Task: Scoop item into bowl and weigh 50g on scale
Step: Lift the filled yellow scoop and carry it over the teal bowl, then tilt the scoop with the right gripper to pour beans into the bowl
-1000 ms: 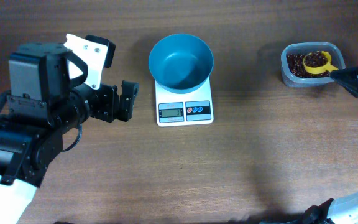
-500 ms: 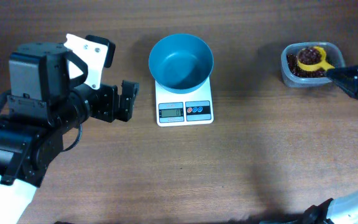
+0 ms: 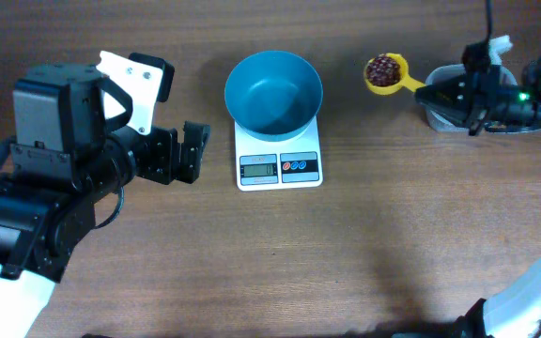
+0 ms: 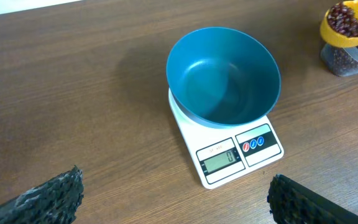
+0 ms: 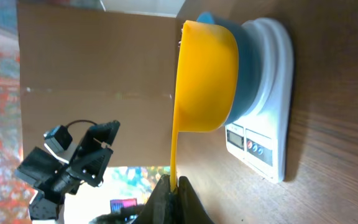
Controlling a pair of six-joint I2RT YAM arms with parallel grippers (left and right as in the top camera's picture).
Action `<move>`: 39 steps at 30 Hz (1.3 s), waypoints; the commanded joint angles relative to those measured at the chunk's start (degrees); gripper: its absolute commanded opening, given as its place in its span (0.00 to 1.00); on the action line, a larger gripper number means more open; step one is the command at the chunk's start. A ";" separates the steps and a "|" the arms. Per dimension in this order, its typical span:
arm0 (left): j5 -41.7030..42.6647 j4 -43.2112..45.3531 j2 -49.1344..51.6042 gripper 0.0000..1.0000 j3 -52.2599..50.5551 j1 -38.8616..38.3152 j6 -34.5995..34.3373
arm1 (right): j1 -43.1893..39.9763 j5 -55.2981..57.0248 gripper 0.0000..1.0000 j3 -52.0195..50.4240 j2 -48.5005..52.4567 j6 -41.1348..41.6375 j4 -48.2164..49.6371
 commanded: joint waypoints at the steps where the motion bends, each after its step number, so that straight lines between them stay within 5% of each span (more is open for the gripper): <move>1: 0.81 0.09 0.09 0.99 0.37 0.33 0.87 | 3.93 -3.26 0.04 -0.13 0.59 -1.09 0.02; 13: 0.81 0.07 0.09 0.98 0.37 0.33 0.87 | 17.64 -6.93 0.04 -0.07 0.59 -0.79 10.40; 23: 0.81 0.09 0.09 0.99 0.37 0.33 0.87 | 21.20 -2.27 0.04 -0.09 0.59 28.37 41.05; 31: 0.81 0.09 0.09 0.99 0.37 0.33 0.87 | 21.66 0.66 0.04 -0.09 0.59 27.63 49.40; 39: 0.81 0.09 0.09 0.99 0.37 0.33 0.87 | 21.68 5.66 0.04 -0.09 0.59 12.61 50.38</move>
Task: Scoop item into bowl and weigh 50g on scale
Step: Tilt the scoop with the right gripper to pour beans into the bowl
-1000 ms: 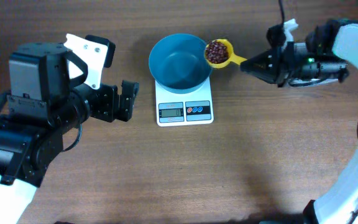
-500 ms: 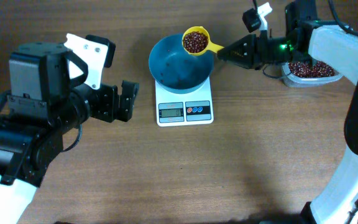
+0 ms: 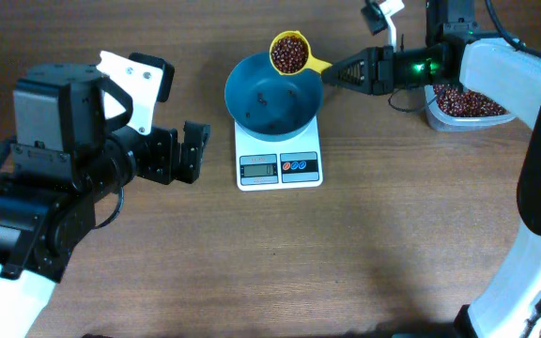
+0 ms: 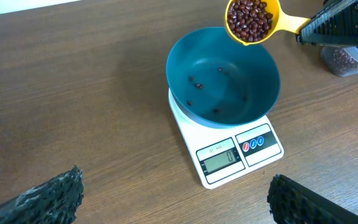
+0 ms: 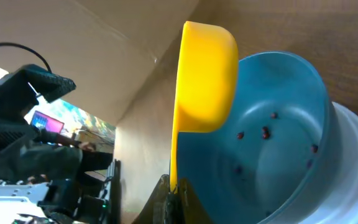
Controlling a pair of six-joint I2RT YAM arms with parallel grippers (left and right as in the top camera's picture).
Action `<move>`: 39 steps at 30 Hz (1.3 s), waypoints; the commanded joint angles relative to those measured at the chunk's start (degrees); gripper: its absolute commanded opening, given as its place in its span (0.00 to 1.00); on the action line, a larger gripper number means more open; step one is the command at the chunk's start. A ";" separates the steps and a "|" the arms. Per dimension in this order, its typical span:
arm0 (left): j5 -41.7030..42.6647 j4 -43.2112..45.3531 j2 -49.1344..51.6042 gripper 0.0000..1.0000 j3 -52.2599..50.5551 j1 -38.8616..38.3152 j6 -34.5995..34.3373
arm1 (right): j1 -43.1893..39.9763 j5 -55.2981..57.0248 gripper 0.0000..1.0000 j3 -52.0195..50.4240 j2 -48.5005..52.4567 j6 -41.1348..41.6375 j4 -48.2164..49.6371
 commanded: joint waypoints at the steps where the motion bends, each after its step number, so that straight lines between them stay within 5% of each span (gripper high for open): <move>1: 0.79 0.09 0.09 0.99 0.35 0.33 0.87 | 0.26 4.22 0.04 0.68 0.33 -4.66 0.17; 24: 0.79 0.09 0.09 0.99 0.35 0.33 0.87 | 0.15 -1.38 0.04 0.68 -0.24 -18.36 2.32; 31: 0.79 0.09 0.09 0.99 0.35 0.33 0.87 | 0.15 5.62 0.04 0.68 -0.24 -28.89 2.34; 39: 0.79 0.09 0.09 0.99 0.35 0.33 0.87 | 0.15 6.62 0.04 0.68 -0.24 -28.87 2.58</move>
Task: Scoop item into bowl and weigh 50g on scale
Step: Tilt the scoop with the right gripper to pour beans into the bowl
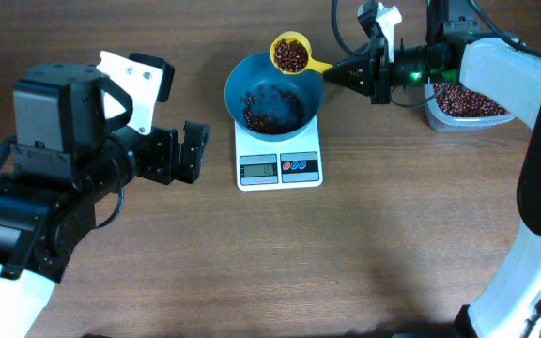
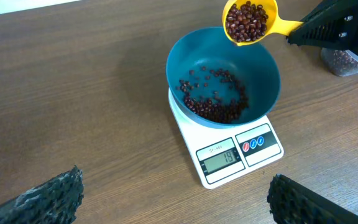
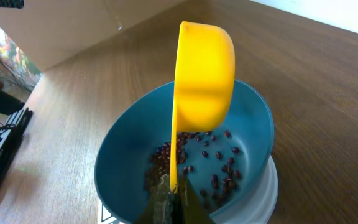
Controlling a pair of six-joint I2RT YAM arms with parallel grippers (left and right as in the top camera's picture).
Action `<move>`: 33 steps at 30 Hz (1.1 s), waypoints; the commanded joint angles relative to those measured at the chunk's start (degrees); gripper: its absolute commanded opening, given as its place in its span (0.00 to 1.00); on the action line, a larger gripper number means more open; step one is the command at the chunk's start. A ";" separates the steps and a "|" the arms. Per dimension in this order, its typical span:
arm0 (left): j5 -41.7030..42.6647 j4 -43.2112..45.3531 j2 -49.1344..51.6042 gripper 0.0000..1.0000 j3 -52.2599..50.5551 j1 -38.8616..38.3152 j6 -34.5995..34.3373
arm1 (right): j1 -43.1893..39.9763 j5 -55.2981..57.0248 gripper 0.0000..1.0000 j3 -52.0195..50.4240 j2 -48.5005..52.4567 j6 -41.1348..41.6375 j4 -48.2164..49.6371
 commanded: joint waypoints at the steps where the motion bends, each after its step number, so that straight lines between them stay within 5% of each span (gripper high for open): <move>1: 0.79 0.09 0.09 0.99 0.35 0.33 0.87 | 0.15 -0.17 0.04 0.68 -0.24 -0.81 0.37; 23: 0.79 0.09 0.09 0.99 0.35 0.33 0.87 | 1.75 -0.44 0.04 0.68 -0.46 -3.13 -0.52; 33: 0.79 0.09 0.09 0.99 0.35 0.33 0.87 | 2.73 4.07 0.04 1.01 -1.75 5.46 0.52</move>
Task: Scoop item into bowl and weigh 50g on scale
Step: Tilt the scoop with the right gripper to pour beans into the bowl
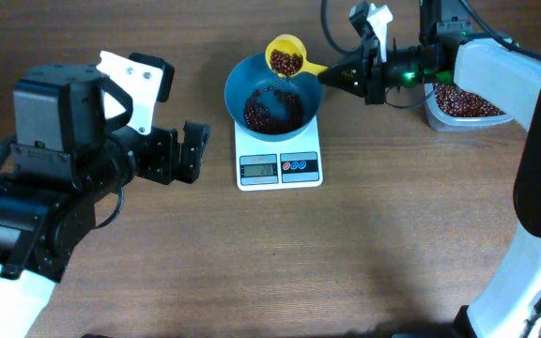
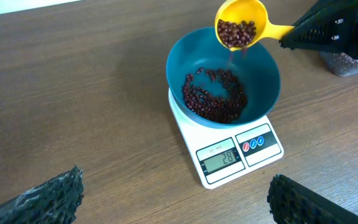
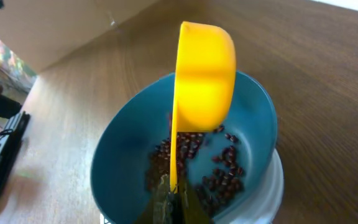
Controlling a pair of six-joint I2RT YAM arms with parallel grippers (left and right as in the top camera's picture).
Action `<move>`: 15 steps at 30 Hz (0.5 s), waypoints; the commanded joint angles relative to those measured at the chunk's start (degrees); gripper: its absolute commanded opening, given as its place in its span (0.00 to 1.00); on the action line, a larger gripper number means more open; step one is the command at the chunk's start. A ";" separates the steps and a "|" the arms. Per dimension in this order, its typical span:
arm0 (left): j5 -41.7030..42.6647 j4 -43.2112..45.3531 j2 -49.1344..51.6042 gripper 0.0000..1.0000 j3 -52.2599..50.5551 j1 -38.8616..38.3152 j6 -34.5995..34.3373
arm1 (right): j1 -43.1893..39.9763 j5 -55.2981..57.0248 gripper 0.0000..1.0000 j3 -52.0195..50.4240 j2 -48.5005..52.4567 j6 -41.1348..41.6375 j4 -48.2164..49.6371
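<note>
A blue bowl (image 1: 239, 83) with red beans (image 1: 270, 108) in it stands on the white scale (image 1: 279, 167); its display (image 2: 220, 158) reads about 28. My right gripper (image 1: 332, 74) is shut on the handle of a yellow scoop (image 1: 285, 56), tilted over the bowl's far rim with beans falling from it. In the right wrist view the scoop (image 3: 204, 68) shows from below over the bowl (image 3: 120, 158). My left gripper (image 1: 195, 150) stands open, left of the scale, holding nothing; its fingertips (image 2: 48, 196) frame the wood.
A clear container of red beans (image 1: 463, 103) stands at the back right, behind the right arm. My left arm's bulk (image 1: 54, 169) fills the table's left side.
The scoop has tipped further and holds fewer beans. The heap in the bowl has grown. The scale's reading has risen from about 19 to about 28. The left arm has not moved.
The right gripper held the full scoop near the bean container, with the bowl empty and the scale at 0. Then the scoop was over the bowl, with a few beans in it. Later the bowl held a heap, which is larger now.
</note>
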 commanded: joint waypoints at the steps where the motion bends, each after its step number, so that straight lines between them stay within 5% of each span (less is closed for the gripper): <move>1: 0.79 0.09 0.09 0.99 0.35 0.33 0.87 | 1.68 -2.82 0.04 0.98 -2.78 0.92 -0.13; 3: 0.79 0.09 0.09 0.99 0.35 0.33 0.87 | 2.29 7.82 0.04 0.98 -3.54 -0.26 -0.26; 5: 0.79 0.09 0.09 0.99 0.35 0.33 0.87 | 2.60 3.45 0.04 0.98 -4.39 -0.31 -0.42; 7: 0.79 0.09 0.09 0.99 0.35 0.33 0.87 | 2.60 11.41 0.04 0.98 -4.66 -0.39 -0.52; 9: 0.79 0.09 0.09 0.99 0.35 0.33 0.87 | 2.60 3.43 0.04 0.98 -6.03 -0.33 -0.72; 15: 0.79 0.09 0.09 0.99 0.35 0.33 0.87 | 2.60 13.64 0.04 0.96 -8.00 -0.39 -6.97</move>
